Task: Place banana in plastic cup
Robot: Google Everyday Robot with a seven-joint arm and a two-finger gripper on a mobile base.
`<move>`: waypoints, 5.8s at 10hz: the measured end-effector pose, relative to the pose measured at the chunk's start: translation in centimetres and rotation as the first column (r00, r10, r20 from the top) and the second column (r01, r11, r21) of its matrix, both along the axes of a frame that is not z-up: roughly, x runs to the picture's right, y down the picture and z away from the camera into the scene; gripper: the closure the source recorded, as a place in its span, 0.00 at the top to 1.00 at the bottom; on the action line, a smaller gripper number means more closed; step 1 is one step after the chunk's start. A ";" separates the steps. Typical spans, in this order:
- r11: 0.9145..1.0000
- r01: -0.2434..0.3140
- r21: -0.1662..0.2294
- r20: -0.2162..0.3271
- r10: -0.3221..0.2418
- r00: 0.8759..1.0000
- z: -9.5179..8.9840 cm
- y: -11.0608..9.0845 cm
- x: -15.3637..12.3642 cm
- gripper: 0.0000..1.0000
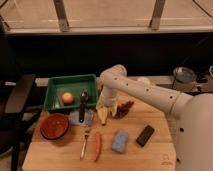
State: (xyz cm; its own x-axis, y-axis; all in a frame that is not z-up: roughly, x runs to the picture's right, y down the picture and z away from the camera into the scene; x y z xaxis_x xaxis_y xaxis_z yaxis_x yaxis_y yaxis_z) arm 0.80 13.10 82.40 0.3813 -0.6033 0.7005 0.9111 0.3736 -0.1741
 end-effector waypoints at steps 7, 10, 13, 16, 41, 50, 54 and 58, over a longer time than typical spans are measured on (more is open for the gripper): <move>0.996 -0.008 -0.089 0.004 0.008 1.000 2.9 2.9 -1.8 0.48; 0.994 -0.021 -0.111 -0.010 0.020 1.000 3.7 3.7 -1.5 0.18; 0.991 -0.037 -0.126 -0.023 0.034 0.999 4.3 4.3 -1.0 0.00; 0.995 -0.032 -0.096 -0.039 0.029 0.999 3.5 3.7 -0.4 0.00; 0.980 -0.143 0.140 -0.090 0.156 0.984 -0.3 -11.4 5.1 0.01; 0.985 -0.169 0.020 -0.037 0.170 0.985 2.6 -7.2 2.6 0.80; 0.985 -0.170 0.026 -0.037 0.171 0.985 2.1 -7.3 2.6 0.80; 0.978 -0.181 0.102 -0.080 0.190 0.979 -1.8 -9.6 5.0 0.80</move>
State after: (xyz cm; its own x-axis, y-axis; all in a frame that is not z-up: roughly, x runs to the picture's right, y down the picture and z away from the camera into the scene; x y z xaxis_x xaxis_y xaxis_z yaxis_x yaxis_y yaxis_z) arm 5.77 3.47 80.59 0.5510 -0.5778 0.6022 0.8068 0.5532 -0.2075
